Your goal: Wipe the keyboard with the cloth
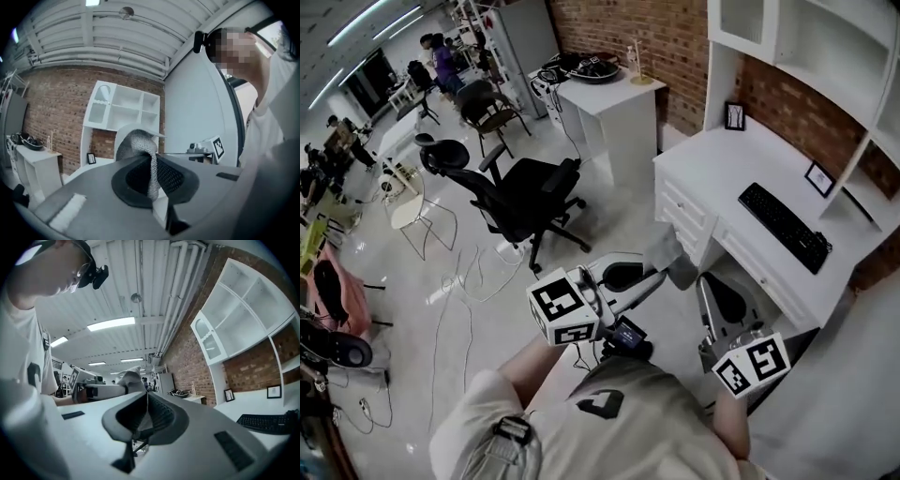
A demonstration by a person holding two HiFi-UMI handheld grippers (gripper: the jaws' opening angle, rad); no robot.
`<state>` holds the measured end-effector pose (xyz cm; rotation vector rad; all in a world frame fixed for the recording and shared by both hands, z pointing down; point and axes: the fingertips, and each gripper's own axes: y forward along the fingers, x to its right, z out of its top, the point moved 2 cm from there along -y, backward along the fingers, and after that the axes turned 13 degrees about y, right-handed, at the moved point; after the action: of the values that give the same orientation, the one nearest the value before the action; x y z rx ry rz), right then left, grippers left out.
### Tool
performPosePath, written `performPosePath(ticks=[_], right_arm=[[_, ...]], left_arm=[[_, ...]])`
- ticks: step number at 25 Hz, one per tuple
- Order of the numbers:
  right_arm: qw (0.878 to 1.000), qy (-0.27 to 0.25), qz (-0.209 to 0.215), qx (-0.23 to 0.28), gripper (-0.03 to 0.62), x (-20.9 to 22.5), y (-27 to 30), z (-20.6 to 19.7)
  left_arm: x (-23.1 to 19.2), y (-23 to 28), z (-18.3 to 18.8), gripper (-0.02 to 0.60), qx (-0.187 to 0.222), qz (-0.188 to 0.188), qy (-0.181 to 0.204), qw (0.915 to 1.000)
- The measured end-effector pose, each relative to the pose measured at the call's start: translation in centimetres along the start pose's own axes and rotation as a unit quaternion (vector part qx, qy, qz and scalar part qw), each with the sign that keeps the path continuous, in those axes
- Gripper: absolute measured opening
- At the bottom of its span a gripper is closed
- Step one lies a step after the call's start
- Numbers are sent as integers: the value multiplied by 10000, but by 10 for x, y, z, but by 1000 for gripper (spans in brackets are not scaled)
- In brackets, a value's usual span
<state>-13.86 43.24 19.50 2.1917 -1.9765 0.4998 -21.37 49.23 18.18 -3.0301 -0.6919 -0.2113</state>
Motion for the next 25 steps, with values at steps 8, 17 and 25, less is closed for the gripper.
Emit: performPosePath(ticks=[8, 17, 25], right_arm=[[9992, 44, 356, -161, 6, 10, 62, 11], [9981, -154, -78, -585, 6, 58, 142, -11], [9973, -292, -443, -513, 6, 100, 194, -15]], left_arm=[[-47, -8, -6, 10, 3, 430, -65, 9991], [-152, -15, -34, 10, 136, 834, -326, 9959], [-222, 6, -70, 10, -132, 819, -222, 9963]])
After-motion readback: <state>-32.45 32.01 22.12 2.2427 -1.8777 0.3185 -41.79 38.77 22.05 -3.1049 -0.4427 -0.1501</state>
